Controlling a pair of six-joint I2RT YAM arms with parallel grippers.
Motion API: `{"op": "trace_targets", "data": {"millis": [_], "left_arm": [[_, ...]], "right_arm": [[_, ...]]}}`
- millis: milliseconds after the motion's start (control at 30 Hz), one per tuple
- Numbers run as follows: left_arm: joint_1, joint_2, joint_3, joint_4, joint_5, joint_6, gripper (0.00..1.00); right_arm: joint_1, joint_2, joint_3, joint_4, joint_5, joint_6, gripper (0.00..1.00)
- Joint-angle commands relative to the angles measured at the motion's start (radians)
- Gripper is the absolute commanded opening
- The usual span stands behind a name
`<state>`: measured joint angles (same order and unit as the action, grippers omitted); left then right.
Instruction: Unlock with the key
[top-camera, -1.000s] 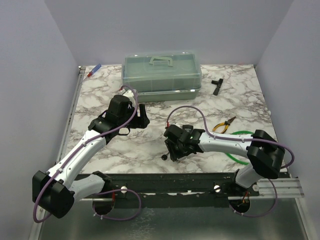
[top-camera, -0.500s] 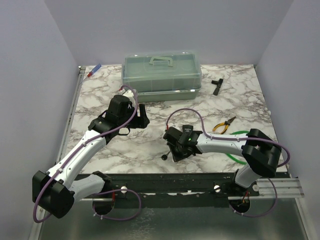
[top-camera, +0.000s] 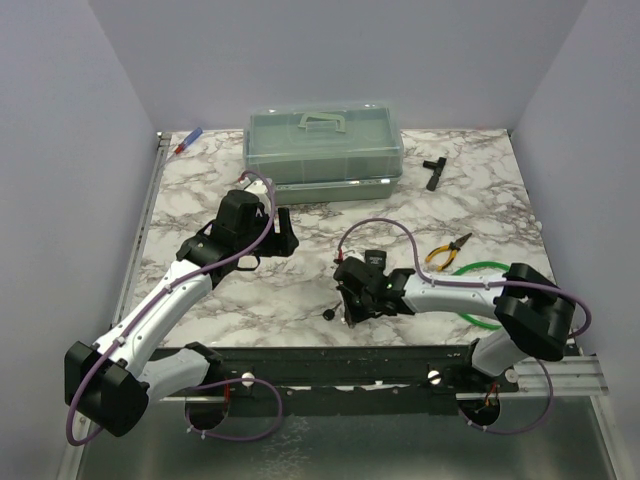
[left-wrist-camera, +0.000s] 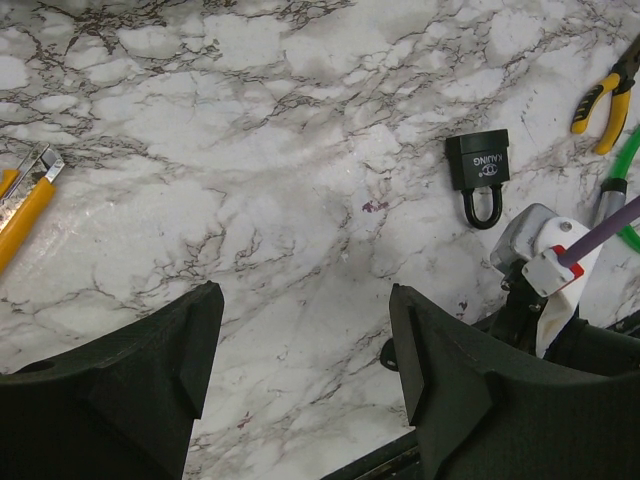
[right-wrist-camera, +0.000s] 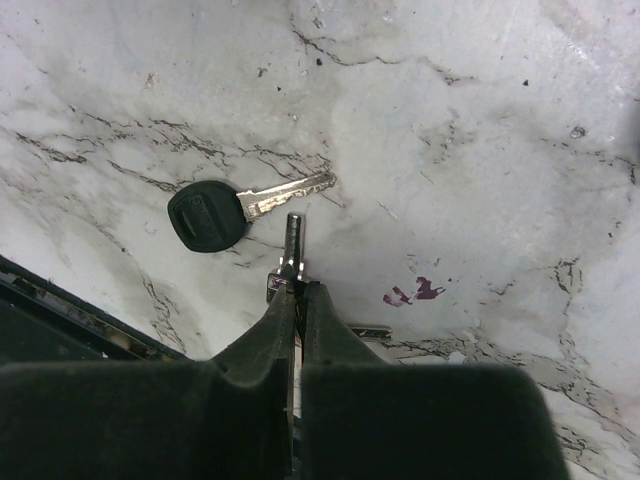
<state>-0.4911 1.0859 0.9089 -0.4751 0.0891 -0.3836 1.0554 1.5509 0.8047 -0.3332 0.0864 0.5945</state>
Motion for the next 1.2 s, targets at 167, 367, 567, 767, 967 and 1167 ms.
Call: {"op": "trace_targets", "data": {"millis": [167,367,567,767,967,1167], "left_arm": [[0.000,-0.017,0.012,-0.011,0.062,-0.011,0.73],[0.000,-0.021,0.012,-0.002,0.116,-0.059,0.73],[0.000,-0.032,0.001,0.014,0.137,-0.096,0.72],[-0.001,-0.040,-0.061,0.090,0.233,-0.253,0.71],[-0.014,-0.060,-0.183,0.203,0.290,-0.389,0.67],[-0.045,-0.053,-0.234,0.249,0.298,-0.453,0.65]], "right_arm": [[0.008,-0.128,-0.106,0.085,0.040,0.042,0.00],[0.008,-0.189,-0.152,0.160,0.076,0.107,0.00],[0.008,-0.294,-0.186,0.196,0.114,0.140,0.00],[0.008,-0.364,-0.212,0.208,0.172,0.164,0.00],[0.008,-0.380,-0.216,0.221,0.190,0.215,0.00],[0.008,-0.429,-0.232,0.275,0.198,0.192,0.00]]}}
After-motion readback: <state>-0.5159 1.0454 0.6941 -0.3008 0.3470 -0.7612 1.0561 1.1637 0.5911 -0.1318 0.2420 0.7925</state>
